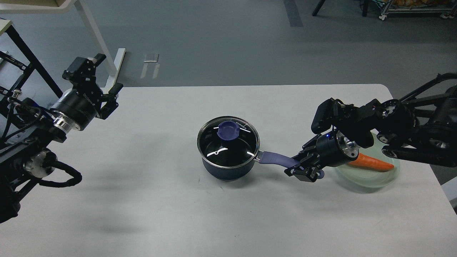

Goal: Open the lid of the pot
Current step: 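Reach the left gripper over the pan to the purple lid knob, then grasp the purple knob of the glass lid with the left gripper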

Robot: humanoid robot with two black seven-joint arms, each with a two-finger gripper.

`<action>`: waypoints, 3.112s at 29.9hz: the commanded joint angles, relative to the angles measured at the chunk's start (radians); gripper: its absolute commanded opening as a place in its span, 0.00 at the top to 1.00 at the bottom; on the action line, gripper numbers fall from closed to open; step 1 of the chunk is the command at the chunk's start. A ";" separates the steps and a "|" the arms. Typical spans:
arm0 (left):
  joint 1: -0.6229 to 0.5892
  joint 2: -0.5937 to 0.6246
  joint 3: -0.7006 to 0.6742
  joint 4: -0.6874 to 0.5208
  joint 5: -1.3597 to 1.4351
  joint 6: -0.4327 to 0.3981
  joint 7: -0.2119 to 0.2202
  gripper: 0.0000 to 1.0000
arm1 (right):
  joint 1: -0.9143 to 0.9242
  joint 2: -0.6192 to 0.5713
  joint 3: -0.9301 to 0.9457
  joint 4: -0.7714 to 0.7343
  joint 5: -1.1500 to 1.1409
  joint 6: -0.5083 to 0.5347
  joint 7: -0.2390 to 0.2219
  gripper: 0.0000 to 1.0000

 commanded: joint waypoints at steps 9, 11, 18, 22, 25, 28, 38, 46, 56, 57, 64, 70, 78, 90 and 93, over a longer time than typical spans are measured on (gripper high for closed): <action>-0.169 -0.006 0.106 -0.095 0.688 -0.005 -0.019 0.01 | 0.000 0.000 0.000 -0.007 -0.001 0.000 0.000 0.70; -0.221 -0.009 0.161 -0.159 0.871 0.001 -0.019 0.01 | 0.000 0.000 -0.002 -0.009 -0.001 0.000 0.000 0.70; -0.419 -0.113 0.329 -0.196 1.343 0.136 -0.019 0.01 | -0.002 0.000 -0.003 -0.009 0.000 -0.001 0.000 0.69; -0.512 -0.164 0.495 -0.127 1.448 0.226 -0.019 0.01 | -0.002 0.000 -0.003 -0.009 0.002 0.000 0.000 0.69; -0.554 -0.217 0.581 -0.054 1.477 0.271 -0.019 0.01 | -0.003 0.000 -0.003 -0.009 0.002 0.000 0.000 0.69; -0.560 -0.265 0.595 0.019 1.506 0.280 -0.019 0.01 | -0.005 0.002 -0.003 -0.009 0.002 -0.001 0.000 0.69; -0.545 -0.320 0.644 0.079 1.538 0.280 -0.019 0.01 | -0.015 0.006 -0.003 -0.009 0.002 -0.001 0.000 0.69; -0.523 -0.322 0.661 0.080 1.538 0.280 -0.019 0.01 | -0.017 0.006 -0.003 -0.015 0.003 -0.001 0.000 0.68; -0.506 -0.322 0.663 0.079 1.535 0.280 -0.019 0.01 | -0.014 0.008 -0.002 -0.012 0.005 -0.001 0.000 0.68; -0.506 -0.323 0.661 0.079 1.535 0.280 -0.019 0.01 | -0.012 0.008 -0.002 -0.012 0.005 -0.001 0.000 0.68; -0.505 -0.322 0.663 0.079 1.537 0.280 -0.019 0.02 | -0.014 0.008 -0.003 -0.012 0.005 -0.001 0.000 0.68; -0.499 -0.319 0.663 0.079 1.538 0.288 -0.019 0.27 | -0.014 0.008 -0.002 -0.012 0.006 -0.001 0.000 0.68; -0.502 -0.317 0.660 0.076 1.538 0.291 -0.019 0.61 | -0.014 0.008 -0.002 -0.012 0.006 -0.001 0.000 0.68; -0.545 -0.248 0.655 -0.007 1.529 0.297 -0.019 0.66 | -0.014 0.006 -0.002 -0.015 0.008 -0.001 0.000 0.68; -0.548 -0.187 0.647 -0.047 1.526 0.302 -0.019 0.66 | -0.014 0.005 -0.003 -0.012 0.008 -0.001 0.000 0.68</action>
